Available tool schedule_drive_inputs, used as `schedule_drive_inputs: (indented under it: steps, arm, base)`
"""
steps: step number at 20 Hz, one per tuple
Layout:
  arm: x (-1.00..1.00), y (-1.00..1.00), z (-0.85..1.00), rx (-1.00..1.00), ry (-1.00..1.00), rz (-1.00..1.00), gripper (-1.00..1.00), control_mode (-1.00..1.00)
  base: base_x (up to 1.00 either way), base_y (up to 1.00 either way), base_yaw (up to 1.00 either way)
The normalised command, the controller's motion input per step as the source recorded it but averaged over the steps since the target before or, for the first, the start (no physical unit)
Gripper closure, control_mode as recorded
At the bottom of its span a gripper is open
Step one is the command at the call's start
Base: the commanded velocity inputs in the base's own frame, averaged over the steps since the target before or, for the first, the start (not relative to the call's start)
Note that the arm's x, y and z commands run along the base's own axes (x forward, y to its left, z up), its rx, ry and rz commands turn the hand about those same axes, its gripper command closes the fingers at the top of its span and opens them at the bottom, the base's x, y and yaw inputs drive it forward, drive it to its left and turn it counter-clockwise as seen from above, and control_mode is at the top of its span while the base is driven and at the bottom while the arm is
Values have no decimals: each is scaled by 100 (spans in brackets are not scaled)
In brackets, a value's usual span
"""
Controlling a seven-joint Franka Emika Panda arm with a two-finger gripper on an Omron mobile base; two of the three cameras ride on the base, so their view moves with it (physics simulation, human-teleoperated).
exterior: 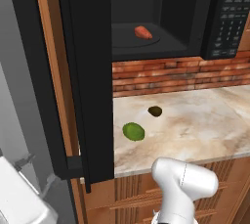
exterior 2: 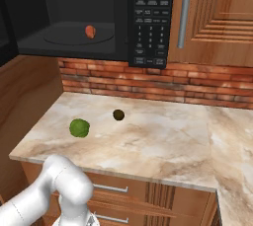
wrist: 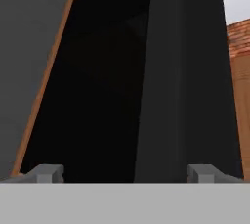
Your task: Close the microwave door.
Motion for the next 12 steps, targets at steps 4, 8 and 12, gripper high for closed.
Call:
schedule_drive_inputs:
  steps: [4, 8, 12]
  arm:
    - [84, 36, -29, -4, 0, -7, -100, -100]
    - [44, -68, -31, -1, 2, -21, -100, -100]
    - [30, -100, -2, -1, 10, -32, -100, -100]
  base:
    - [0, 0, 0]
    - [0, 0, 0]
    - [0, 0, 0]
